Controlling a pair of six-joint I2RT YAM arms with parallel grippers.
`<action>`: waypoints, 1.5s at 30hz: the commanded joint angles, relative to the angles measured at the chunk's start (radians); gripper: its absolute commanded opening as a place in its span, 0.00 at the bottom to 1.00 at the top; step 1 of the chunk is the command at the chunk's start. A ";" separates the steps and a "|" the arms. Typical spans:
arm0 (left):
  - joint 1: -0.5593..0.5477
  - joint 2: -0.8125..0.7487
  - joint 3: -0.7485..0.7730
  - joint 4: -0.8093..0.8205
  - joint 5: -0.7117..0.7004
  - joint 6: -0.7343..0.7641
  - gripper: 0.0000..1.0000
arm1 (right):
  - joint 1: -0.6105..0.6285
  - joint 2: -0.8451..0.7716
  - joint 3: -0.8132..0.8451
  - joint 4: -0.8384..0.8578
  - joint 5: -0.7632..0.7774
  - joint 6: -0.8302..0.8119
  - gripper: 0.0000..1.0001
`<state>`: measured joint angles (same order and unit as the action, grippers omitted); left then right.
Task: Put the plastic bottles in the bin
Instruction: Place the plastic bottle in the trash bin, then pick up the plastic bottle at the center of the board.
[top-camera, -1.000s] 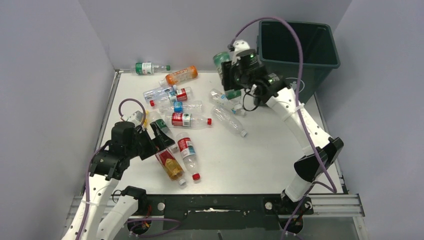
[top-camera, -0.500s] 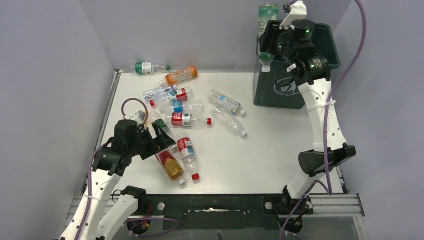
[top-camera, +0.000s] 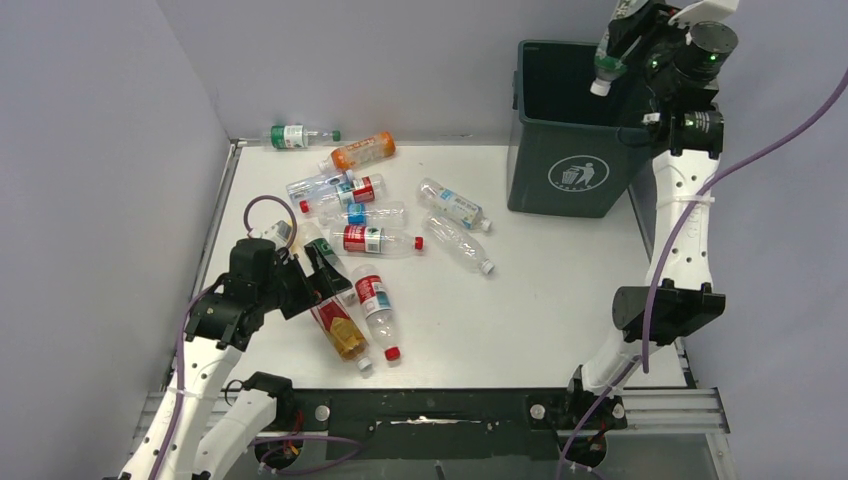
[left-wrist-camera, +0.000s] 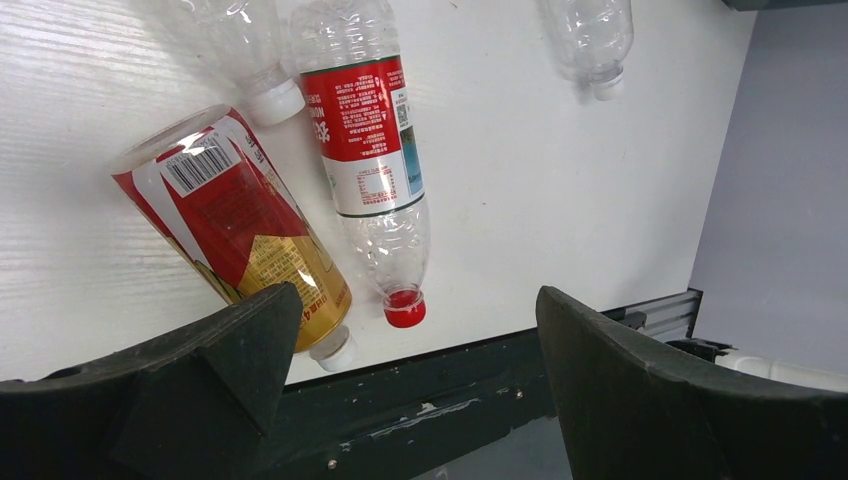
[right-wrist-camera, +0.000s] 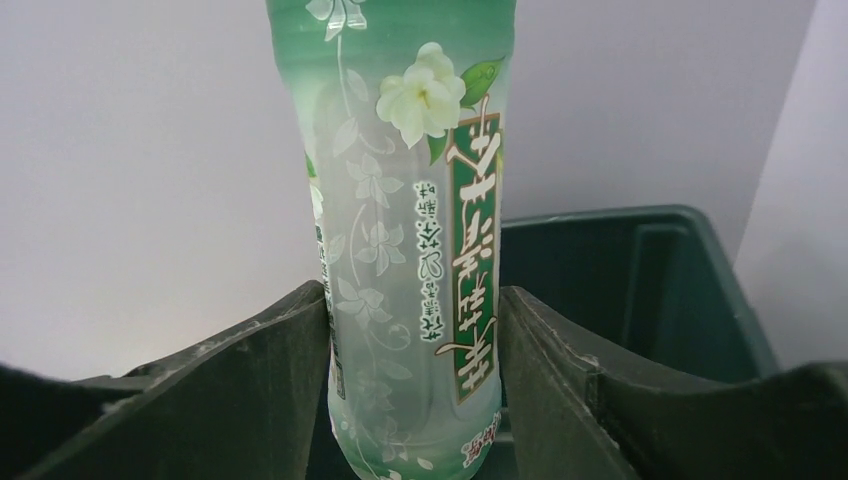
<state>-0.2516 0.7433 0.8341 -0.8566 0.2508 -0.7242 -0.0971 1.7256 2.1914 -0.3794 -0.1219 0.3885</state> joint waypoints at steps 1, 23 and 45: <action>0.002 -0.012 0.051 0.041 0.004 -0.005 0.89 | -0.086 0.066 0.068 0.101 -0.082 0.073 0.59; 0.002 0.002 0.015 0.094 0.011 -0.025 0.89 | 0.004 0.016 0.073 -0.051 -0.072 -0.056 0.98; 0.000 -0.012 -0.047 0.124 0.027 -0.012 0.89 | 0.867 -0.415 -0.929 -0.020 0.206 0.104 0.96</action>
<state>-0.2516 0.7479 0.7952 -0.8013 0.2584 -0.7467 0.7010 1.3937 1.4403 -0.4599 0.0162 0.3645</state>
